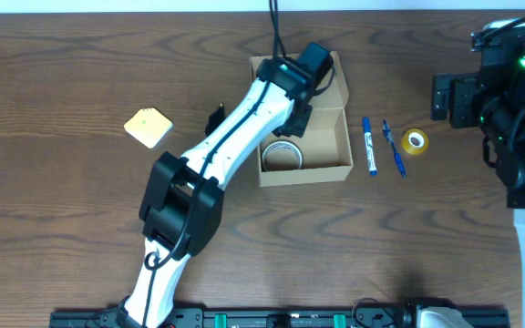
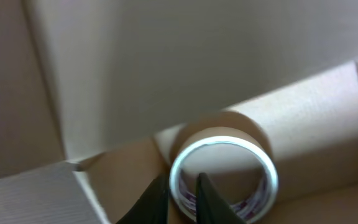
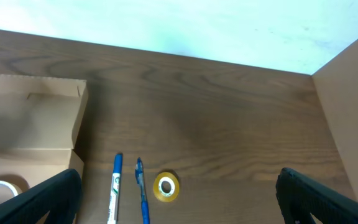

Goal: Pack container
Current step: 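Open the left gripper to release the tape roll in the box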

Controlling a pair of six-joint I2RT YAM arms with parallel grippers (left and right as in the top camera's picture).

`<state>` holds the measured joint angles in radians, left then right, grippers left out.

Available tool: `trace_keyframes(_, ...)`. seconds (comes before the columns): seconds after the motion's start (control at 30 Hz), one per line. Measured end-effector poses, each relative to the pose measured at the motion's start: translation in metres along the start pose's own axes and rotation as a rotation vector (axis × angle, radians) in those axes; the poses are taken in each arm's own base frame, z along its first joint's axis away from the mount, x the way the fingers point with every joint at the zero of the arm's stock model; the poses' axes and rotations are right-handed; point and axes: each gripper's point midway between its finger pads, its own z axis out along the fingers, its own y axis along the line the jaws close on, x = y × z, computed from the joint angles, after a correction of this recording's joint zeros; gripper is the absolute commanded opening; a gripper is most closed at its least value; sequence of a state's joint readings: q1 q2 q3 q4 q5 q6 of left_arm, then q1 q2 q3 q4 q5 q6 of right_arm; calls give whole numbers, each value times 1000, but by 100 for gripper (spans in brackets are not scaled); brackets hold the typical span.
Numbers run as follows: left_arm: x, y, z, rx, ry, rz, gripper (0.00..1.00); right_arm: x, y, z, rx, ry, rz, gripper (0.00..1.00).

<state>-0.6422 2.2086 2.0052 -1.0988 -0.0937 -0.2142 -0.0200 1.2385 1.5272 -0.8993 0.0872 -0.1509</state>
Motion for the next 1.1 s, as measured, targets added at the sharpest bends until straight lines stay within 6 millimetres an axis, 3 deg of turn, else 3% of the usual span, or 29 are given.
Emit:
trace_keyframes(0.4,-4,2,0,0,-14,-2,19,-2,8,-2,-16,-8,-19,99)
trace_keyframes(0.53,-7,-1,0,13,-26,-4,12,-4,14,-5,-13,-15,-42,99)
trace_keyframes(0.83,1,1,1,9,10,5,13,-5,13,-8,1,-22,-51,99)
trace_keyframes(1.1,16,0,33,-16,101,19,11,-5,13,-9,4,-23,-51,99)
